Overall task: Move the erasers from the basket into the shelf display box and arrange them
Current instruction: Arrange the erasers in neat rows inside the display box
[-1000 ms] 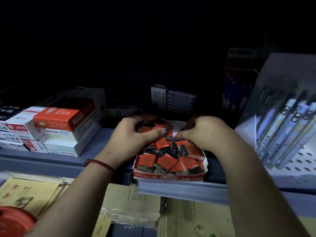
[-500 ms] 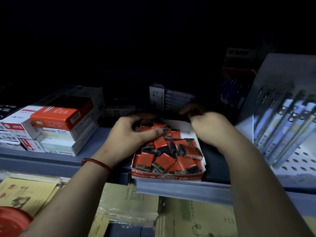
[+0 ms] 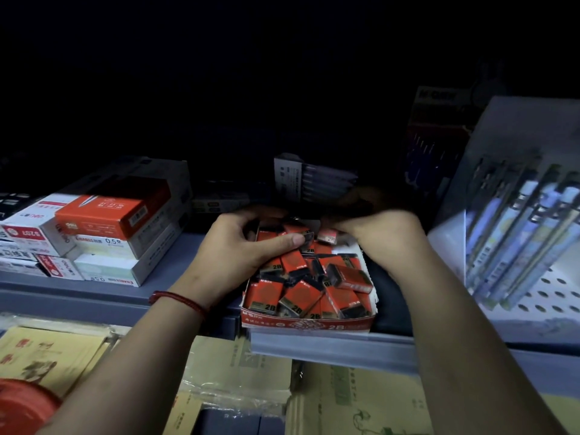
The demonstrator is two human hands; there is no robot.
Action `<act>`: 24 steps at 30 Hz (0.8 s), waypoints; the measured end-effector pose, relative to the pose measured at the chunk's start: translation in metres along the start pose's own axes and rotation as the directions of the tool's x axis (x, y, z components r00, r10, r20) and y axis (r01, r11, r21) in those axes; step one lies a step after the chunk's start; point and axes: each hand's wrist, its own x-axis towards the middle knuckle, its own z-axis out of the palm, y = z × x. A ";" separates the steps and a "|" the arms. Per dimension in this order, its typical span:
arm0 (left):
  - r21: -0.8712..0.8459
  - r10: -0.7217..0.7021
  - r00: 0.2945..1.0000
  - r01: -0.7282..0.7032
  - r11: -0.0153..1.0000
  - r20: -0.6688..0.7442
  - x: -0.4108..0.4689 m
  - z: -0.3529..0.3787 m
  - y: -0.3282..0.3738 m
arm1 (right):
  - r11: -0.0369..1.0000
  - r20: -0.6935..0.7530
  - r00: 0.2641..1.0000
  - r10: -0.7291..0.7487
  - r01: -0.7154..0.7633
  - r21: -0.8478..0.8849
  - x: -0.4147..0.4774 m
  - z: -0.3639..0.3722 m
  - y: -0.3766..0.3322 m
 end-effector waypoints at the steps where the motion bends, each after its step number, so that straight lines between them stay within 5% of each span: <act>1: 0.000 0.009 1.000 -0.009 1.000 0.004 0.000 0.000 0.000 | 1.000 0.001 1.000 -0.004 0.004 -0.021 -0.001 0.001 0.000; 13: 0.116 -0.001 0.993 0.014 0.993 -0.117 0.006 -0.001 -0.012 | 0.986 -0.020 0.996 -0.083 0.079 -0.146 -0.005 0.005 0.004; 24: -0.021 -0.098 0.994 0.097 0.995 -0.051 0.004 0.000 -0.003 | 0.983 0.068 0.998 -0.012 0.025 -0.184 -0.005 0.006 0.006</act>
